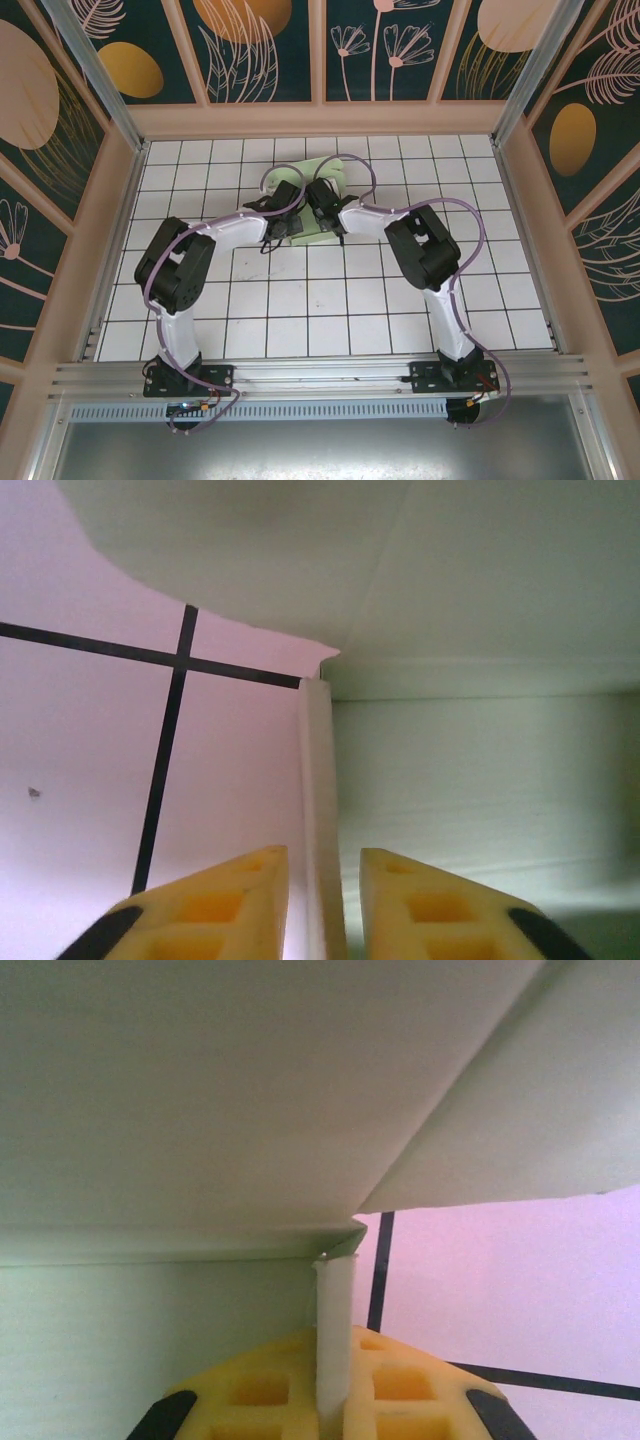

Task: Fold the paper box

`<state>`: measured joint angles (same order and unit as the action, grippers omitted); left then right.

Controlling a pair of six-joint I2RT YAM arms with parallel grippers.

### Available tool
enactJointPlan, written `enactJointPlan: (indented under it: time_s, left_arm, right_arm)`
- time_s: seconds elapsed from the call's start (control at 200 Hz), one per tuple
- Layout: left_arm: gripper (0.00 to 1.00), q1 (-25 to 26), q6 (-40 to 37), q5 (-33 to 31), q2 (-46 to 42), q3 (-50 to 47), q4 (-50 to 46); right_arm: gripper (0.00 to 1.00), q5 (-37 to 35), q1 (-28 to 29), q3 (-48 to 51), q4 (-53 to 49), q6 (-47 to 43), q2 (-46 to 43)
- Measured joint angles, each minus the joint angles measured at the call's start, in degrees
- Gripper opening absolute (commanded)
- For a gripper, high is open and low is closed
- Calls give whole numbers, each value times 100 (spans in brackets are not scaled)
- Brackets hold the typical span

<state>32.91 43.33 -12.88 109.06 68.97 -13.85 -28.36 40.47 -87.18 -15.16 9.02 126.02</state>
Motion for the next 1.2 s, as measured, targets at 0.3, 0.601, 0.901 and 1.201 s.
enactJointPlan:
  time_s: [0.3,0.601,0.901,1.201]
  left_arm:
    - [58,0,227,-140,-1217,-903,415]
    - [62,0,286,-551,-1915,-1491,623]
    - [63,0,251,-671,-1912,-1585,686]
    - [64,0,37,-734,-1912,-1585,772]
  right_arm:
    - [0,-208,-28,9,33,-22,35]
    - [0,-754,15,-466,-240,-66,404]
    - [22,-431,-42,11,-33,13,13]
    - [57,192,-85,372,-55,2,-544]
